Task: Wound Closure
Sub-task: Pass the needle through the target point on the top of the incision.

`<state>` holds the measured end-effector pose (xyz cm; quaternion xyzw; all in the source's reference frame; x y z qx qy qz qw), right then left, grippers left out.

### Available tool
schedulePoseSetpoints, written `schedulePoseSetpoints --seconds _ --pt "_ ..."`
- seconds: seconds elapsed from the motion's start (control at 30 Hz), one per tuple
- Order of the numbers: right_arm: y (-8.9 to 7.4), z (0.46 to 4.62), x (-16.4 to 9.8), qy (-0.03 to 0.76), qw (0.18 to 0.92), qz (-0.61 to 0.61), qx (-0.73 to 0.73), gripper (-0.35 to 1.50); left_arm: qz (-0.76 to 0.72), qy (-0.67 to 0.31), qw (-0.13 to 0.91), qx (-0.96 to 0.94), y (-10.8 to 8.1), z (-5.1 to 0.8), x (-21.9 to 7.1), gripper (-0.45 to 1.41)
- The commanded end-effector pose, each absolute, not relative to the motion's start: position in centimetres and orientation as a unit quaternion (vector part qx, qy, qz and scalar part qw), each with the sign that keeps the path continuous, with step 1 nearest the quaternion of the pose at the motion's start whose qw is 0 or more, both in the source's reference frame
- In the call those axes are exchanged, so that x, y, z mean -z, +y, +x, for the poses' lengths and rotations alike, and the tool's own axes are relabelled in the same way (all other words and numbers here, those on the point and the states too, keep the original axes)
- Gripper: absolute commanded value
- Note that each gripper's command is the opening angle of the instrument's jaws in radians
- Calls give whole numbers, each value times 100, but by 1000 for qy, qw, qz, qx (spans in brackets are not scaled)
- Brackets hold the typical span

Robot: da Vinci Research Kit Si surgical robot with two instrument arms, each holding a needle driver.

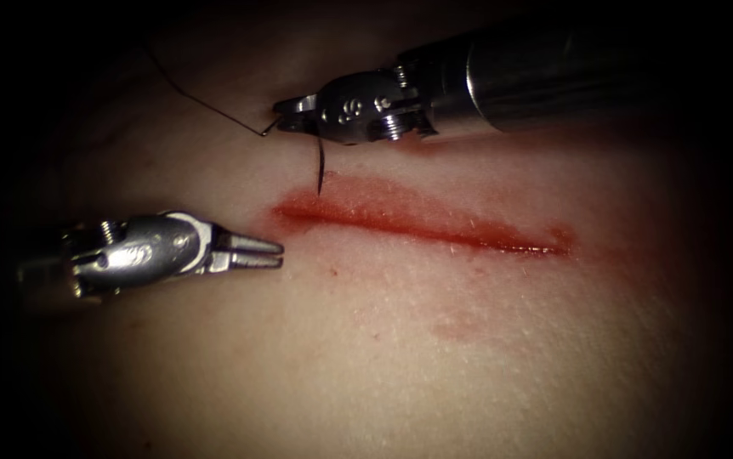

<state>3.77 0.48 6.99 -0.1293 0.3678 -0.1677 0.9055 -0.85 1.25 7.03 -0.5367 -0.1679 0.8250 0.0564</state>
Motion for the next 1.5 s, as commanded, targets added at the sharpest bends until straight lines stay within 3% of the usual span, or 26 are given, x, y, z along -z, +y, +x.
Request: schedulePoseSetpoints --seconds 0.03,1.5 --pt "47 381 -707 368 905 -130 168 -35 -538 -168 56 -824 123 -91 -709 -35" --pt "22 376 -694 379 859 -237 250 -35 -539 -165 50 -825 122 -91 -711 -35"
